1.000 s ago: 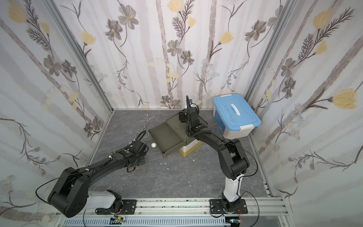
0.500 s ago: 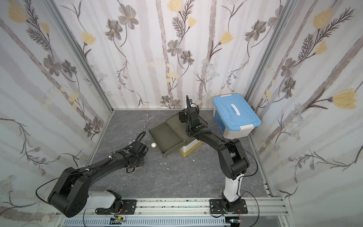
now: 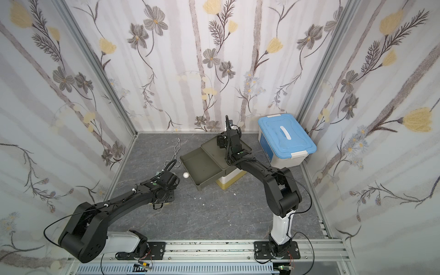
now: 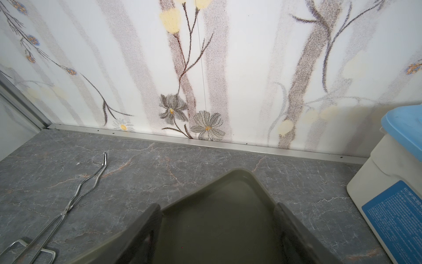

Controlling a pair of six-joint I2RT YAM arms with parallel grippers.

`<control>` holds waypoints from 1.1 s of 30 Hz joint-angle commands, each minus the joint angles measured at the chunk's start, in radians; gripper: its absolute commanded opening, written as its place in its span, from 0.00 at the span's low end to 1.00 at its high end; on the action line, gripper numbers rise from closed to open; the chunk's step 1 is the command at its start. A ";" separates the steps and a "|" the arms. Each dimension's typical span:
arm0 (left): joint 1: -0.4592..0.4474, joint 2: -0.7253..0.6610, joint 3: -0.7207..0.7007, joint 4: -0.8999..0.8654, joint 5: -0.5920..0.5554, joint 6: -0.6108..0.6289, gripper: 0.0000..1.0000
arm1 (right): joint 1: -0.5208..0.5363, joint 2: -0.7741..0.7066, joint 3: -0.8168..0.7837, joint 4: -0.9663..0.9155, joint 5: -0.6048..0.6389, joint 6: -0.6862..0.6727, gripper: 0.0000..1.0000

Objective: Take the sponge out of the drawer
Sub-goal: Place the sponge at the center of the board, then close the drawer of the storage box.

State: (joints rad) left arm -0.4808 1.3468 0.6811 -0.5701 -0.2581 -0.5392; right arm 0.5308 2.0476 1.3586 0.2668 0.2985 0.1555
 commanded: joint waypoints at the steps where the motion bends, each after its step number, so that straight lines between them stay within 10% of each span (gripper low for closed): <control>1: -0.001 -0.030 -0.005 -0.005 -0.004 -0.004 0.48 | -0.002 0.057 -0.022 -0.411 -0.089 0.108 0.79; 16: -0.046 -0.318 0.058 -0.065 -0.002 -0.017 0.61 | -0.003 0.062 -0.007 -0.426 -0.085 0.107 0.79; 21: -0.056 -0.370 0.098 -0.054 0.044 -0.004 1.00 | -0.003 0.055 -0.007 -0.428 -0.084 0.107 0.79; 33: -0.056 -0.194 0.162 0.098 0.016 0.097 1.00 | -0.001 -0.116 -0.093 -0.388 -0.063 0.080 0.79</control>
State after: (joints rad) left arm -0.5377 1.1328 0.8288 -0.5457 -0.2317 -0.4931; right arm 0.5301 1.9423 1.2976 0.1871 0.2756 0.1619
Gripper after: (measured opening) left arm 0.997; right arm 0.793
